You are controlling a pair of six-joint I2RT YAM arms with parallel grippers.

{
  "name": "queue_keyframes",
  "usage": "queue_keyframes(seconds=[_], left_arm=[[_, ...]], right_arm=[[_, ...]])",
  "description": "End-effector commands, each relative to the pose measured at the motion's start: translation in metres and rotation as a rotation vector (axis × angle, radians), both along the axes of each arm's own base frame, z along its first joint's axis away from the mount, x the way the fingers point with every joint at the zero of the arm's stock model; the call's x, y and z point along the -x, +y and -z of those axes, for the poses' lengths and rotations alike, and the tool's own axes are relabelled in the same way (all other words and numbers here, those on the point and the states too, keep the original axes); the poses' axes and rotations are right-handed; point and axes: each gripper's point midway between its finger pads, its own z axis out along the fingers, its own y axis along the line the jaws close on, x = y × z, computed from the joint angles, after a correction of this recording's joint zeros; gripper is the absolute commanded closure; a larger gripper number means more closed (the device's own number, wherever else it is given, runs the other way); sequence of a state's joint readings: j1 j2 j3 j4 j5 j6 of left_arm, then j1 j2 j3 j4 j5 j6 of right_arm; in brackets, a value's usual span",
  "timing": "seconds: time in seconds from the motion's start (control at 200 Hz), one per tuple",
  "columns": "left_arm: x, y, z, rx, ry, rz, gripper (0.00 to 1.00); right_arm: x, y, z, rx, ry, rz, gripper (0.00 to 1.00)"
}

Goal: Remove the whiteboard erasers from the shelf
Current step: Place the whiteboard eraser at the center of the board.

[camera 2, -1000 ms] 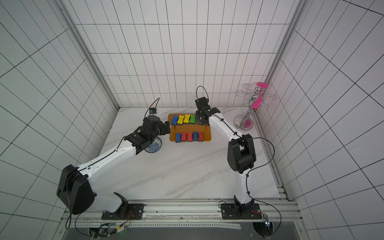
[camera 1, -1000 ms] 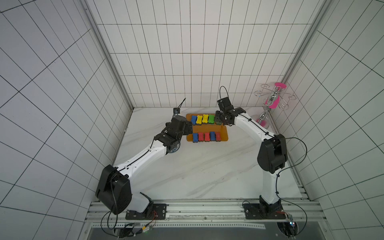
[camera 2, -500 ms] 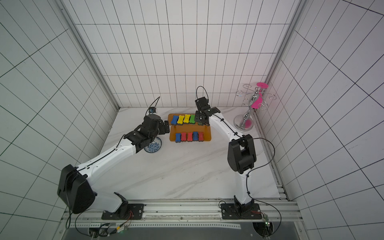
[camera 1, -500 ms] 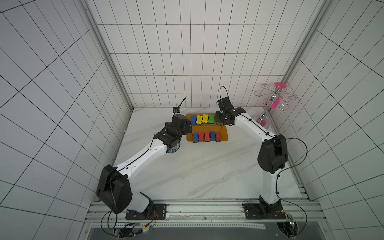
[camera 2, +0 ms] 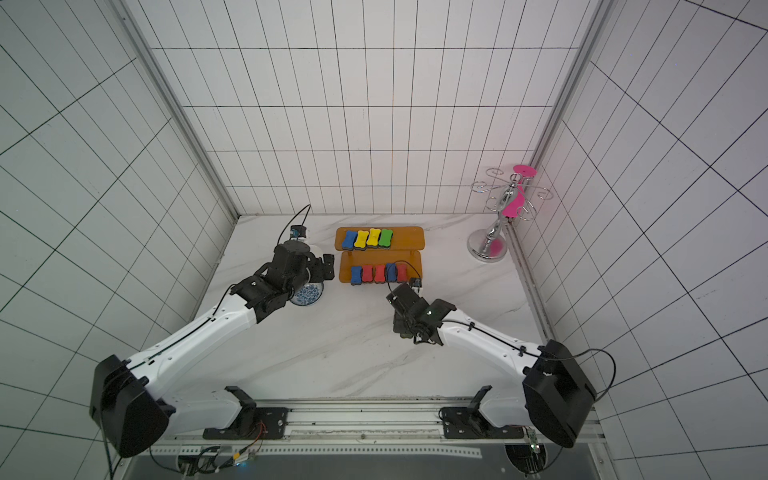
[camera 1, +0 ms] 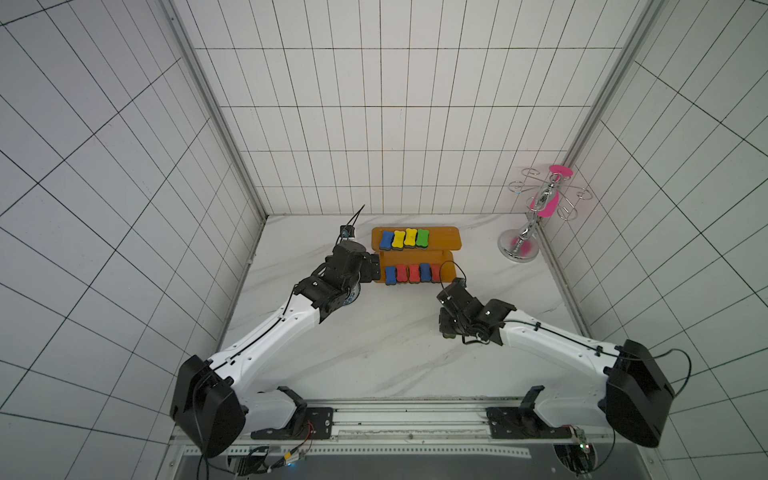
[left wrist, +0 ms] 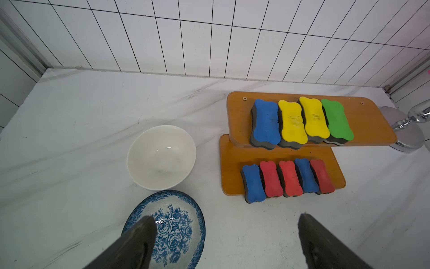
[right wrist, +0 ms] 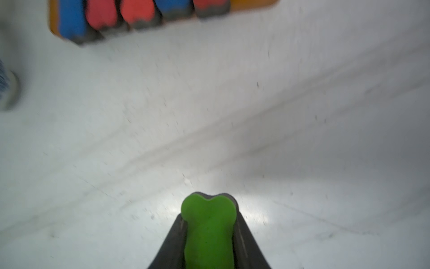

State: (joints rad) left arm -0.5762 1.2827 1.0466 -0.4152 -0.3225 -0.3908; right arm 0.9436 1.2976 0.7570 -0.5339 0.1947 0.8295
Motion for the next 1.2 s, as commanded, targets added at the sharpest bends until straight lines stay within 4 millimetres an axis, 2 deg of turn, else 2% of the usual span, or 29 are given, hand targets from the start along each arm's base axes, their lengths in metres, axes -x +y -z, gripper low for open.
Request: queue_keyframes(seconds=[0.0, 0.115, 0.275, 0.745, 1.034, 1.199], left_arm=[[0.005, -0.004, -0.002, 0.031, -0.010, 0.013, 0.02], [0.005, 0.000, -0.004, 0.025, -0.028, -0.001, 0.02], [0.005, 0.004, -0.004, 0.011, -0.034, -0.016, 0.02], [0.003, 0.004, -0.003, 0.010, -0.038, -0.021, 0.02], [0.003, 0.002, -0.004, 0.018, -0.041, -0.011, 0.02], [0.003, 0.002, -0.005, 0.021, -0.045, -0.012, 0.02]], right_arm=[[0.018, -0.005, 0.013, -0.047, -0.021, 0.080, 0.85], [0.034, -0.010, 0.028, -0.023, -0.012, 0.069, 0.85], [0.041, -0.014, 0.039, -0.011, -0.007, 0.068, 0.85], [0.066, -0.020, 0.049, -0.002, 0.019, 0.025, 0.83], [0.086, -0.038, 0.057, 0.023, 0.036, 0.009, 0.80], [0.093, -0.041, 0.062, 0.037, 0.053, 0.000, 0.75]])
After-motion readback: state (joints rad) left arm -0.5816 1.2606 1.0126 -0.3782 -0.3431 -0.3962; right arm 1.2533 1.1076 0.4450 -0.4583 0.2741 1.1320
